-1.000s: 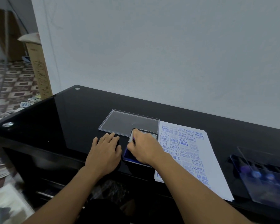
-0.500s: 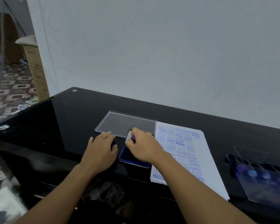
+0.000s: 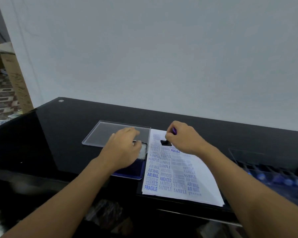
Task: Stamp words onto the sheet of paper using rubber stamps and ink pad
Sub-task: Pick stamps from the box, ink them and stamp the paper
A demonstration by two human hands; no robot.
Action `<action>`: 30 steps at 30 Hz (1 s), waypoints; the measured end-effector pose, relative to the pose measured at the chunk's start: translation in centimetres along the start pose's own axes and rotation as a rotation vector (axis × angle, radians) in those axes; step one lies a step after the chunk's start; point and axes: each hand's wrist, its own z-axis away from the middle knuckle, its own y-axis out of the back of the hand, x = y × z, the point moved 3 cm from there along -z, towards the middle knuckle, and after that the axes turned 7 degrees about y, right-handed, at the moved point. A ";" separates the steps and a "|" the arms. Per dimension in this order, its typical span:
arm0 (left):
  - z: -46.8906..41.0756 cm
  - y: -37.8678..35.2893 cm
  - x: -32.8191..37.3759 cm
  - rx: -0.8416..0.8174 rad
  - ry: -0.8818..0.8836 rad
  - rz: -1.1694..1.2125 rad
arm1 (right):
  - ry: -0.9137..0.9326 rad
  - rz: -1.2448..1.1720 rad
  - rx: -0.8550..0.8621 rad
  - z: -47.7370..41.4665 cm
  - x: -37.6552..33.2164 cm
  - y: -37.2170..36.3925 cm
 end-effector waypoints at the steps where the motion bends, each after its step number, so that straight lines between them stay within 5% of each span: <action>1: -0.4 -0.3 0.9 -0.014 -0.006 -0.003 | -0.015 0.012 -0.003 0.1 0.8 0.8; 14: -6.7 -6.5 9.6 -0.155 -0.104 0.019 | -0.138 0.147 0.009 -1.4 10.1 6.7; 30: -11.0 -14.6 9.7 -0.242 -0.117 -0.138 | -0.120 0.230 -0.116 -4.8 14.0 3.4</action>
